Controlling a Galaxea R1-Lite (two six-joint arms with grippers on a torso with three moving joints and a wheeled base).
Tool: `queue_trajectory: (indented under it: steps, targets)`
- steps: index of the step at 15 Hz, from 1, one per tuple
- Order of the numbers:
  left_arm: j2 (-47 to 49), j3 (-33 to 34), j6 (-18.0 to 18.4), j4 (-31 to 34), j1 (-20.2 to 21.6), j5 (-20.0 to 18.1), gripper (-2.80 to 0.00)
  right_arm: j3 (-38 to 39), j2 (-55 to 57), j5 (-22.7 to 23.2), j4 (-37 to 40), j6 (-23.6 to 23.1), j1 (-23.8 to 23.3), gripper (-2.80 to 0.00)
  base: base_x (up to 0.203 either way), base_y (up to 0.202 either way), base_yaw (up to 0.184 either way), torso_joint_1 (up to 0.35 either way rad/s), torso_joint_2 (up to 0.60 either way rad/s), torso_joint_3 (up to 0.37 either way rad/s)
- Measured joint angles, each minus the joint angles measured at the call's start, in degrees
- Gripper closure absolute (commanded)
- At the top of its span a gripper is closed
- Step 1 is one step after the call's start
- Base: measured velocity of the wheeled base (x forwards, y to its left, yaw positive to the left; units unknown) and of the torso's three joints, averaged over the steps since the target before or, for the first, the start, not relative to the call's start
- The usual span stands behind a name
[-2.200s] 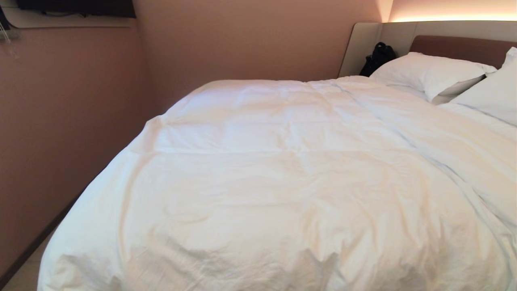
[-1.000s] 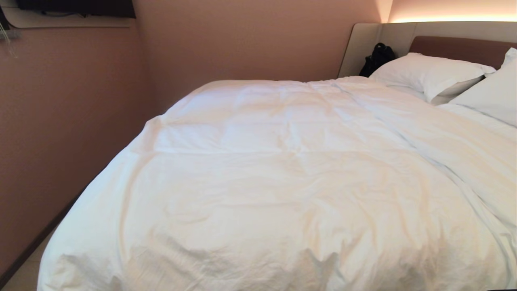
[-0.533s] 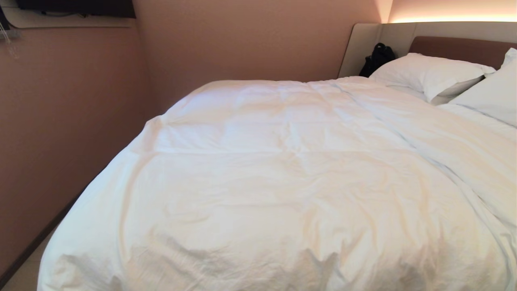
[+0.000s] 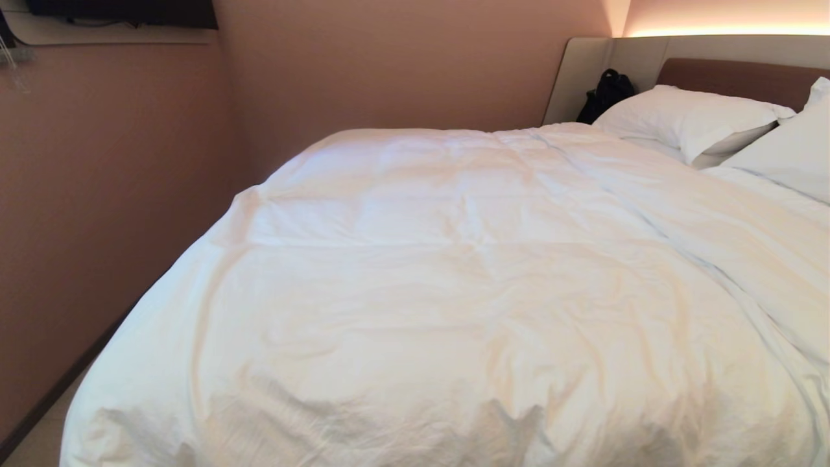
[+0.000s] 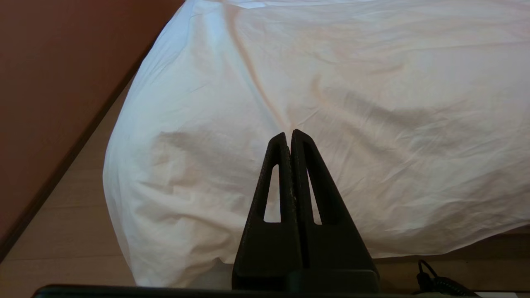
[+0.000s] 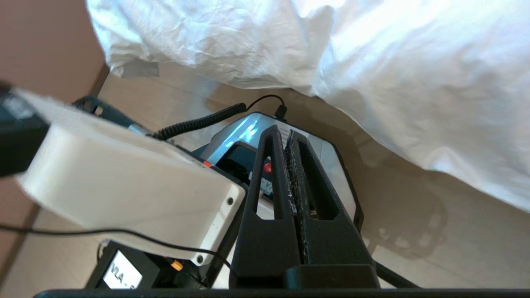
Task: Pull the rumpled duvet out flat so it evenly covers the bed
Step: Flatten the corners of the folded blanket
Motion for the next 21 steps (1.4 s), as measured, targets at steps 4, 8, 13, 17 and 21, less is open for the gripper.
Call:
queue_trajectory:
  steps: [4, 8, 13, 17, 21]
  targets:
    - [0.0, 0.0, 0.0, 0.0, 0.0, 0.0, 0.0, 1.0, -3.1, 0.6, 0.0, -0.6, 1.3, 0.0, 0.0, 0.0, 0.0, 0.0, 0.0, 0.0]
    - [0.0, 0.0, 0.0, 0.0, 0.0, 0.0, 0.0, 2.6, -6.1, 0.7, -0.1, -2.3, 2.6, 0.0, 0.0, 0.0, 0.0, 0.0, 0.0, 0.0]
    - [0.0, 0.0, -0.1, 0.0, 0.0, -0.2, 0.0, 5.5, -13.8, 0.7, -1.7, -3.1, 5.8, 0.0, 0.0, 0.0, 0.0, 0.0, 0.0, 0.0]
    - [0.0, 0.0, -0.1, 0.0, 0.0, -0.2, 0.0, 7.6, -20.9, 1.4, -3.6, -2.8, 6.4, 0.0, 0.0, 0.0, 0.0, 0.0, 0.0, 0.0]
    - [0.0, 0.0, -0.1, 0.0, 0.0, -0.2, 0.0, 8.7, -24.3, 2.5, -4.0, -2.8, 6.6, 0.0, 0.0, 0.0, 0.0, 0.0, 0.0, 0.0]
